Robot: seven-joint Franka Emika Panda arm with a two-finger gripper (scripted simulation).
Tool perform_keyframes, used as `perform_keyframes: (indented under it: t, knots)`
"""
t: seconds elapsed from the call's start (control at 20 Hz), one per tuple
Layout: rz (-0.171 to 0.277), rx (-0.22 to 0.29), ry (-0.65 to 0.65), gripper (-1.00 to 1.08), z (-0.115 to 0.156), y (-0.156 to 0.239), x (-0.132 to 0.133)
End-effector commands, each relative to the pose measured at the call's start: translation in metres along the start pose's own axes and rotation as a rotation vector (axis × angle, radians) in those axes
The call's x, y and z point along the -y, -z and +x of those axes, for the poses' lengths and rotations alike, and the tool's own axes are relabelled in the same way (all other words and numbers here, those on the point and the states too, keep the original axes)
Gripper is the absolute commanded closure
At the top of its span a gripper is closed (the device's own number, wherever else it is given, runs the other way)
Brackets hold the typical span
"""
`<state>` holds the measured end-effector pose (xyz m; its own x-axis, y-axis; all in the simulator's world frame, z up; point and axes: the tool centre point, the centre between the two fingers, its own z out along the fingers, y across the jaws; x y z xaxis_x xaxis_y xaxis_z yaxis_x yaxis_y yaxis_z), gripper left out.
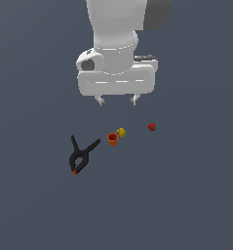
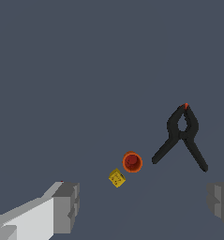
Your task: Pick up a designated object from a clutter of objects.
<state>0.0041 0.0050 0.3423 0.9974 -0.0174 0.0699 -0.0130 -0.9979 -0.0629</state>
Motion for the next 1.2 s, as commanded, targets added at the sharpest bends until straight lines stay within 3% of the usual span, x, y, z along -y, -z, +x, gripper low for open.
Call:
perform_keyframes:
  t: [0.0,0.5,1.15]
  knots:
    - [-0.001,0.002,-0.004,-0.92,0.000,-0.003,-0.001]
    - [-0.013,0.013,-0.081,-0.92,-0.002,-0.052,-0.009]
    - [-0.053,0.043,-0.286,-0.92,-0.037,-0.183,-0.028]
